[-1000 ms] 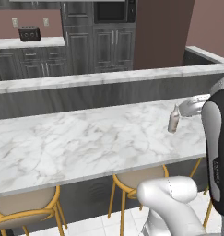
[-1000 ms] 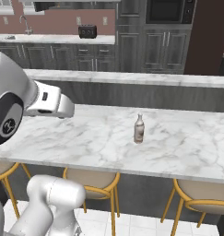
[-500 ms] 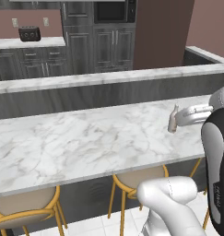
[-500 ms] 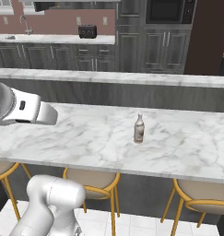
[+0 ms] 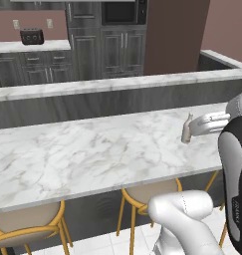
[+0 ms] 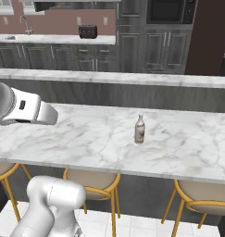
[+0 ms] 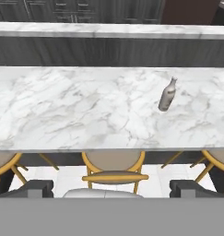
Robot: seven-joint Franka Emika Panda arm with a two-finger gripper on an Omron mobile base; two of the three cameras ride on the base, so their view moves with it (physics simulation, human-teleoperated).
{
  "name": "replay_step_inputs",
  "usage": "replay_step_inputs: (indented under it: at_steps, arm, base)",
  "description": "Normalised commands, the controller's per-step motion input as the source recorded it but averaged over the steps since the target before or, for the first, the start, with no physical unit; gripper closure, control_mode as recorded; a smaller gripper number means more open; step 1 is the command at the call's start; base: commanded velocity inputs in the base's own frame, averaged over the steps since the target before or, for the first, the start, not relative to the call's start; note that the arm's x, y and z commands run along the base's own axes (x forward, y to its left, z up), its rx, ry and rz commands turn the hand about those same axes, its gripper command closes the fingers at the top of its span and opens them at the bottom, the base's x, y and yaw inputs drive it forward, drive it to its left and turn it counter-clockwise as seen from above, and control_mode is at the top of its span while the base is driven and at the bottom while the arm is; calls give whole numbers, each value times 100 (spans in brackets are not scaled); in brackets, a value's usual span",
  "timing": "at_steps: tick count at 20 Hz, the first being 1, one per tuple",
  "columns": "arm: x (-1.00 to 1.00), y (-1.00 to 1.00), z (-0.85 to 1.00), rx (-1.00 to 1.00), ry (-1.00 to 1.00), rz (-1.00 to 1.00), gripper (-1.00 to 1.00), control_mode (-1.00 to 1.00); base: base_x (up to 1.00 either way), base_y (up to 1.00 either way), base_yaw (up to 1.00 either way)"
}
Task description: Get the candle and the liquor from the cabinet and move them to the dining counter.
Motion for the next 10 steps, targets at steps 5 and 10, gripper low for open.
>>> replay_step_inputs:
  at_steps: [5,10]
  arm:
    - [-6,0,0,0,0,0,-100,100]
    - [0,0,0,0,0,0,-100,100]
  base:
    - [-45,0,0]
    - [-100,48,0]
